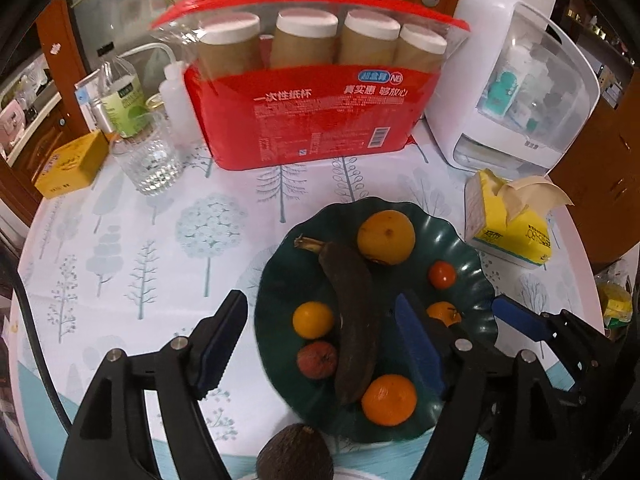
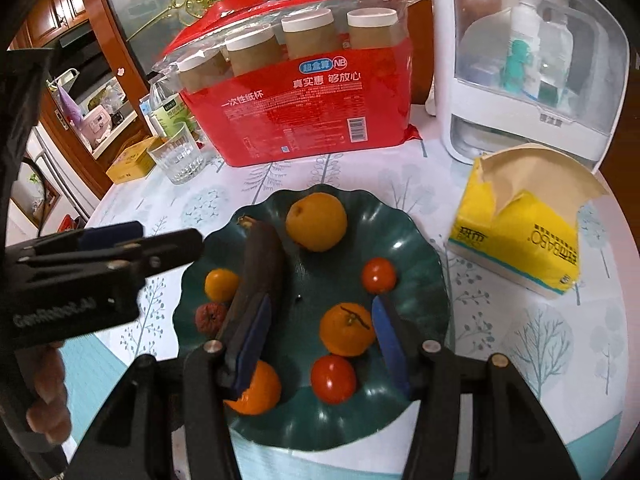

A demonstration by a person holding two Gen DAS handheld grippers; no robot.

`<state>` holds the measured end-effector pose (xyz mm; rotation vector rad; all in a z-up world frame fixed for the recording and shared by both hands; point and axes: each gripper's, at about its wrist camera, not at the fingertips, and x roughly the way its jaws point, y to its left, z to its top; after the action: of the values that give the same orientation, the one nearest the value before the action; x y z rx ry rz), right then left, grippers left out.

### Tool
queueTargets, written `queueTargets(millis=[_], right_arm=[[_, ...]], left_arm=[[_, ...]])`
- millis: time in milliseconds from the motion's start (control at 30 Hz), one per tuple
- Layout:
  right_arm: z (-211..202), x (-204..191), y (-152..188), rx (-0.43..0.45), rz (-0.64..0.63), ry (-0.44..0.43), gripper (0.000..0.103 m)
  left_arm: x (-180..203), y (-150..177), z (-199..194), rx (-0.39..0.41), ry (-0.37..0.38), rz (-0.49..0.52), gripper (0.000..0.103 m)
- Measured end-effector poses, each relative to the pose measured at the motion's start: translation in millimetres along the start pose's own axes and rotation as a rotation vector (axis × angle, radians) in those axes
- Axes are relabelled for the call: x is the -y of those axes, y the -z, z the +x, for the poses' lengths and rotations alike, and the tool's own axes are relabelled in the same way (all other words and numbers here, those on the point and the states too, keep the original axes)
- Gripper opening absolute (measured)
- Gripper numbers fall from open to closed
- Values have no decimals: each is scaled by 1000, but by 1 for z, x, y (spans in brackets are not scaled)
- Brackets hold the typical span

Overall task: Organize fruits
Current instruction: 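Withdraw both open grippers back toward the white fruit plate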

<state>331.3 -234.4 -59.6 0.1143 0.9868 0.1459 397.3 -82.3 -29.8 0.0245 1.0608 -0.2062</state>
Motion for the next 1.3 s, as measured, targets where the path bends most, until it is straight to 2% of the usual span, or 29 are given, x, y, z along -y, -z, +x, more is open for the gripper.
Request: queueTargets(millis=[333,633,833,1067,1300], right_arm=[[-46,-14,8,7,0,44,54],[-137,-46,10,87,-35,69,54],[-197,-69,25,158,-60,32,54],[-225,-89,59,192,-104,-4,54],[-220,-99,102,218,-159,15,54]], left_arm=[[-18,26,-70,42,-15,33,76],[-39,52,-172,161,0,34,87],[-50,87,-225,231,32,64,91],[-55,131,-248,252,57,92,92],[-51,167,-237,309,10,137,92]])
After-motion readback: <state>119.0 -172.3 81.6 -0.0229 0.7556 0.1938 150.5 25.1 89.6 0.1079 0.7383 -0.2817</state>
